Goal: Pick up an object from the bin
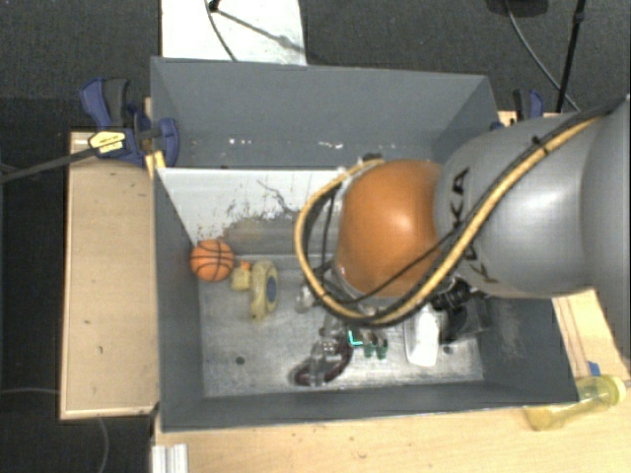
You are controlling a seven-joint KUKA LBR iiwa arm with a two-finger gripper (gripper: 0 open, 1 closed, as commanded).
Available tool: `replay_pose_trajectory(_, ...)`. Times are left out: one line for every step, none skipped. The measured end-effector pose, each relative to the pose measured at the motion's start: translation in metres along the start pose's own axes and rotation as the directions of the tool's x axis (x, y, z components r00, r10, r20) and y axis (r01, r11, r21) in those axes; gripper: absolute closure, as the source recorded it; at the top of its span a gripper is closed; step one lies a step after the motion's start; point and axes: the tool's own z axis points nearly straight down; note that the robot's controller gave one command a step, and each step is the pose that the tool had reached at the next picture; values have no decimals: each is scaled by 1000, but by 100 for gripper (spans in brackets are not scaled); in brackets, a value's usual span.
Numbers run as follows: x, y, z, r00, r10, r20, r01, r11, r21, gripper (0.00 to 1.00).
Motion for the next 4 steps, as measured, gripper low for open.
replay_pose_trajectory(-2,-1,-3,1000,5,7,-5,1000,-1,0)
replay_pose_trajectory(-9,-9,35,997,-79,12,79,997,-1,0)
replay_pose_trajectory(-11,-27,88,948,-318,15,318,948,1,100)
replay_pose_trajectory(-10,-27,88,949,-316,15,316,949,1,100)
